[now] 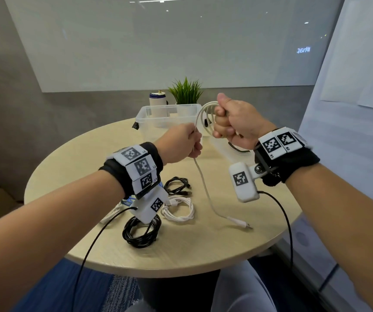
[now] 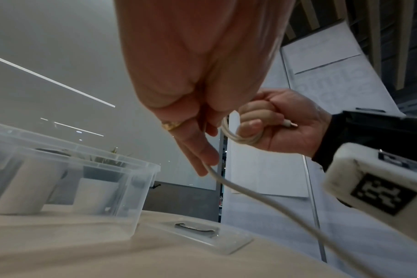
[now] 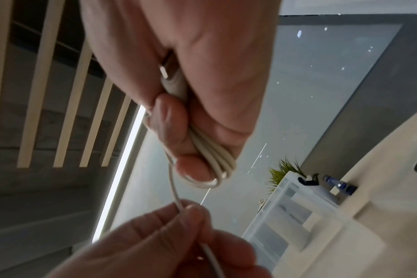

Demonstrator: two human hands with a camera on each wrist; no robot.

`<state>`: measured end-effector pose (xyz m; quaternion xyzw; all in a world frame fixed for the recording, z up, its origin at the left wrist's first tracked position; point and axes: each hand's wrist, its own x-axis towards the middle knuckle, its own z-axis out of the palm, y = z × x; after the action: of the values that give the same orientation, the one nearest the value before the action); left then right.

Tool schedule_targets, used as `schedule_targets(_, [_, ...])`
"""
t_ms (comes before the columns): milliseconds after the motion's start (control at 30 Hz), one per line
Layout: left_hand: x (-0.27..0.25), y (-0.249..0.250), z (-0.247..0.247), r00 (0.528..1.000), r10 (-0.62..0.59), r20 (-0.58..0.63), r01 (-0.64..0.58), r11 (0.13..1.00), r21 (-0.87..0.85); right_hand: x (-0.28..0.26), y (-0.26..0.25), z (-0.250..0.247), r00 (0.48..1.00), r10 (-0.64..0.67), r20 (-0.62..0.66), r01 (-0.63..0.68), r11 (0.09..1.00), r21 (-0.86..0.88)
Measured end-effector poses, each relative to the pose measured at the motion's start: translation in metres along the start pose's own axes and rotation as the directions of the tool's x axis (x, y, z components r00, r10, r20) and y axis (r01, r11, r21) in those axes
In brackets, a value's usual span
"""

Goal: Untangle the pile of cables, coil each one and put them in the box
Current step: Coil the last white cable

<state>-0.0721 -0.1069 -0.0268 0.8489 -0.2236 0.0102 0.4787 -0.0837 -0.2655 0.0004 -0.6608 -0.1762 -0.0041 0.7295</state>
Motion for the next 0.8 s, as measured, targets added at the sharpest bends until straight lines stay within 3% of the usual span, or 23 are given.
schedule_targets(167, [-0.006, -0.002, 0.011, 0.992, -0.065, 0.106, 0.073, 0.995, -0.069, 0.005, -0.006, 0.003, 0.997, -0.014, -0.076, 0.031, 0.973, 0.228])
schedule_targets(333, [-0.016, -0.003, 0.025, 0.961, -0.102, 0.258, 0.111, 0.994, -0.023, 0.008, -0.014, 0.004, 0.993, -0.008, -0.117, 0.06, 0.895, 0.443])
schedule_targets(433, [-0.018, -0.002, 0.023, 0.943, -0.121, 0.312, 0.12, 0.993, 0.02, 0.01, -0.01, 0.004, 0.991, -0.011, -0.13, 0.07, 0.887, 0.456])
schedule_targets(533, [-0.021, 0.001, 0.015, 0.899, -0.141, 0.414, 0.1, 0.988, 0.119, 0.013, -0.004, 0.0, 0.989, -0.024, -0.148, 0.067, 0.955, 0.29])
schedule_targets(633, [-0.025, 0.007, 0.009, 0.875, -0.132, 0.466, 0.077, 0.988, 0.136, 0.013, 0.002, 0.0, 0.972, -0.086, -0.219, 0.067, 0.993, -0.092])
schedule_targets(733, [-0.024, 0.016, 0.004, 0.904, -0.06, 0.423, 0.046, 0.998, 0.042, 0.015, 0.011, -0.002, 0.963, -0.168, -0.208, 0.047, 0.872, -0.488])
schedule_targets(800, [-0.021, 0.02, 0.0, 0.94, -0.005, 0.34, 0.015, 0.999, -0.029, 0.015, 0.016, -0.003, 0.973, -0.157, -0.168, 0.035, 0.825, -0.564])
